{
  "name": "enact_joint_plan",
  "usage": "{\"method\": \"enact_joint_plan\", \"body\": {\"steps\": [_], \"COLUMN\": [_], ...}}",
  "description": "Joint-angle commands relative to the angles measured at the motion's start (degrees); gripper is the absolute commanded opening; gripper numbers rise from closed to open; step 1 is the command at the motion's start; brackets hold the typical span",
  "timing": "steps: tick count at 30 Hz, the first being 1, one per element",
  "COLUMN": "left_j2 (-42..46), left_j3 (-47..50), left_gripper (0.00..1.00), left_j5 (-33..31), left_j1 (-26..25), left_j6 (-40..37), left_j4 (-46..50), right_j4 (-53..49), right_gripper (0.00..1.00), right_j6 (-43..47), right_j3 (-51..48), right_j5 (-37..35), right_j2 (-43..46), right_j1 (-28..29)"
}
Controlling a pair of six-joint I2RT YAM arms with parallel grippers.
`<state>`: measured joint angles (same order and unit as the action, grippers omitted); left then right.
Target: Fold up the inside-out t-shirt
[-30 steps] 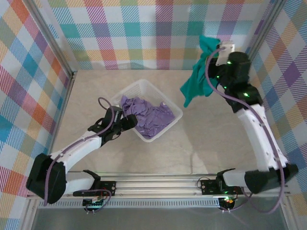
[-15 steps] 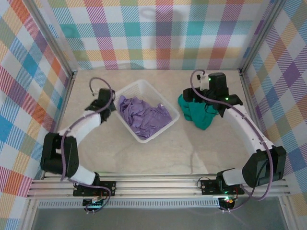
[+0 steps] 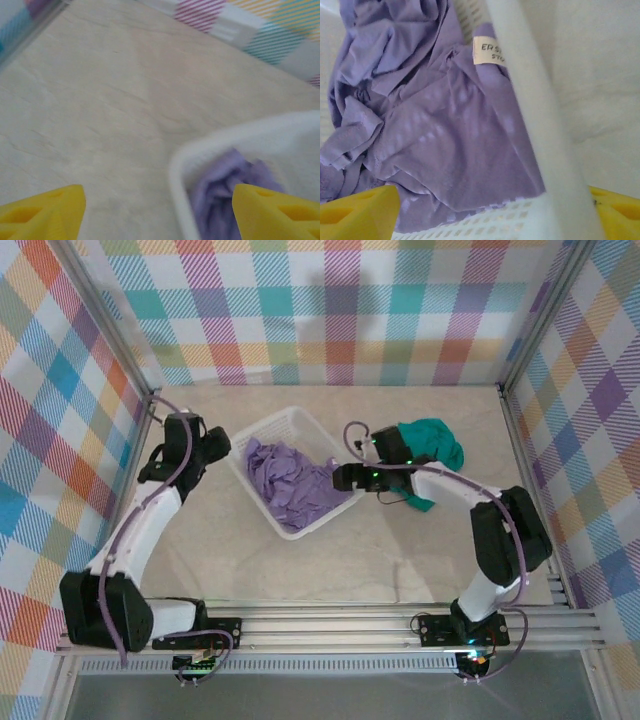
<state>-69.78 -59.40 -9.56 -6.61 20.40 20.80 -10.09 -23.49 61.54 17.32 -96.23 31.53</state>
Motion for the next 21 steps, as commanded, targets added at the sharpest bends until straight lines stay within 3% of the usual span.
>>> {"method": "enact_joint_plan", "body": {"steps": [1,5,9,13,15,18,21], "left_j2": [6.3,10.5,10.0,5.0,-0.6,-10.8,-21.1], "left_j3": [1.3,3.0,4.0,4.3,3.1,-2.2,-7.0], "left_gripper": [0.81,0.83,0.84,0.85,0.87,0.9,0.85], "left_j5": [0.8,-11.2,-8.5,0.8,3.7,0.6,-7.2], "left_j1": [-0.3,0.2,0.3,-0.6,-3.7,-7.9,-8.2], "left_j6": [1.3,0.8,2.1,1.3,0.0,-3.8,-6.9], "left_j4": [5.0,7.6,7.6,5.9,4.0,4.4,5.2], "right_j4": [16.6,23.9,26.2,22.8,21.3,20.0,18.6], "right_gripper": [0.8,0.77,0.77,0.79,0.8,0.81,0.81], "right_j6": [-9.6,-13.0,-15.3,-8.8,-7.0,-6.4,-5.5], "right_j3": [3.3,16.6,27.9,21.0,15.3,10.3,7.2], "right_j5": [4.4,5.5,12.9,9.3,7.5,7.6,7.0], "right_j2": [-4.5,-17.2,-25.9,-18.8,-14.0,-9.6,-7.0], "right_j1": [7.9,13.0,13.1,11.0,8.0,4.7,3.2]}}
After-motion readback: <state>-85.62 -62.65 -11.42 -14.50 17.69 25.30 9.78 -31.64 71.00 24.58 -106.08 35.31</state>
